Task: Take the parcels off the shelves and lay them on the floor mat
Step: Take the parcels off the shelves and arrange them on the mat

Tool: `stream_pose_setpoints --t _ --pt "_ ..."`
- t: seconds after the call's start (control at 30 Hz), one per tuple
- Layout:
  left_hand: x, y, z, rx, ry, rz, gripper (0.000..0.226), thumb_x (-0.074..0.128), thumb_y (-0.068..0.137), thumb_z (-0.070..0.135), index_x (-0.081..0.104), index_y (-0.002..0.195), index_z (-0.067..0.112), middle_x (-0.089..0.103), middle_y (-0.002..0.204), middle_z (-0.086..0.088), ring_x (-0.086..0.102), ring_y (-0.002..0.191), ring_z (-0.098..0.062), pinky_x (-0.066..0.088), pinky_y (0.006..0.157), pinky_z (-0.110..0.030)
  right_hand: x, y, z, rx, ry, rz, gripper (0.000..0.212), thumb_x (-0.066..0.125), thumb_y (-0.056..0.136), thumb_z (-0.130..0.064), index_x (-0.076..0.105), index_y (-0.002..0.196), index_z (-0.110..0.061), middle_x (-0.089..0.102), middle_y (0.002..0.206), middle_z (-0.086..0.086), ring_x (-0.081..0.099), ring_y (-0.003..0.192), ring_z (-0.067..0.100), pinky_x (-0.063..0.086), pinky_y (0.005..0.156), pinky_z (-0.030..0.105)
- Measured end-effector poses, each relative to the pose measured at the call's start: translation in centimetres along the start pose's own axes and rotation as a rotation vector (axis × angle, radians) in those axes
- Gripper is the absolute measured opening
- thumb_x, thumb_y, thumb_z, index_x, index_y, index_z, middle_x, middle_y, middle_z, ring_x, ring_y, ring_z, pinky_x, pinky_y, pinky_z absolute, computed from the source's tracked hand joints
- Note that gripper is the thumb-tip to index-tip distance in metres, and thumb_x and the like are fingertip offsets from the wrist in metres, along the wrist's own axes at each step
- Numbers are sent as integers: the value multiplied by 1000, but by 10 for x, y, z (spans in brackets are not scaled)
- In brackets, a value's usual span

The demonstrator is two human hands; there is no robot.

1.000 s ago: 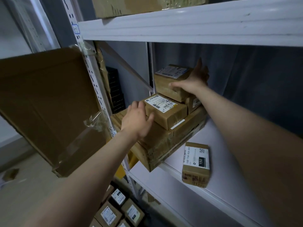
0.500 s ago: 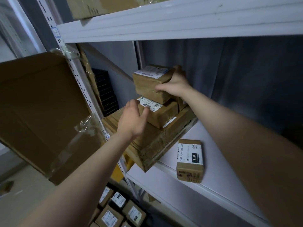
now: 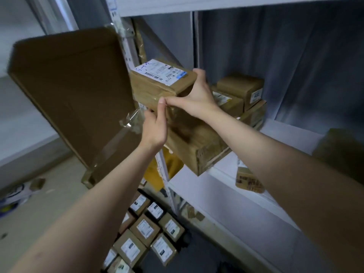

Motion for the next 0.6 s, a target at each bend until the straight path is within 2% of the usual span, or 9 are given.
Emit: stream_pose_setpoints --t 0.07,0.13,0.2,0.23,0.27,0.3,0.4,0.5,0.6 --pt "-22 -6 -17 -71 -84 16 130 36 46 105 38 142 17 59 134 -14 58 121 -39 45 102 -60 28 -16 -5 -26 -4 -32 112 90 59 -43 24 145 -16 40 141 2 37 124 10 31 99 19" --pt "-43 -12 -35 -133 -158 10 136 45 45 103 40 143 9 50 138 -30 49 123 -54 38 99 -71 57 -34 -8 -53 -8 -67 113 88 60 -41 21 147 -16 38 141 3 40 126 13 33 98 20" --pt "-65 -22 -52 -184 -165 -15 140 48 49 100 36 145 -1 32 143 -39 37 124 -62 33 88 -79 86 -55 -10 -75 5 -105 115 89 60 -37 19 148 -16 37 142 5 43 129 17 39 102 25" --pt "-77 -27 -61 -202 -154 -12 138 49 52 99 37 143 -3 32 143 -39 41 119 -64 37 79 -79 100 -65 -10 -86 14 -119 115 90 59 -35 19 148 -15 37 142 5 44 129 18 40 103 25" --pt "-91 -32 -70 -219 -134 5 132 48 55 98 40 141 -2 40 138 -39 53 108 -62 45 70 -73 113 -75 -9 -94 22 -130 115 90 59 -34 19 148 -14 36 142 5 43 130 19 39 102 23" --pt "-104 -36 -81 -240 -112 29 126 47 57 96 44 138 0 53 128 -36 65 94 -49 53 64 -61 127 -85 -8 -95 25 -141 116 90 59 -33 19 148 -14 35 142 6 42 131 19 37 103 22" --pt "-136 -46 -119 -302 -78 60 99 46 72 84 53 131 5 70 108 -16 71 86 -27 54 62 -35 169 -111 4 -48 12 -209 126 91 59 -35 10 154 -15 31 151 7 34 139 21 34 111 29" --pt "-161 -59 -160 -340 -91 107 82 49 85 69 54 130 1 69 104 -11 69 76 -22 48 47 -23 208 -137 26 4 7 -305 135 92 61 -37 -1 157 -20 21 158 8 27 144 22 28 108 25" --pt "-181 -79 -206 -413 -112 172 70 53 87 61 54 127 4 70 102 -16 70 74 -23 52 49 -25 244 -168 53 44 4 -395 137 92 62 -37 -3 158 -20 19 159 5 23 145 19 23 103 23"
Point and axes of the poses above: each hand's wrist, its own y-axis towards the middle knuckle, its own x-axis out of the palm, z = x × y, the point moved 7 cm from there along y, towards the middle knuckle
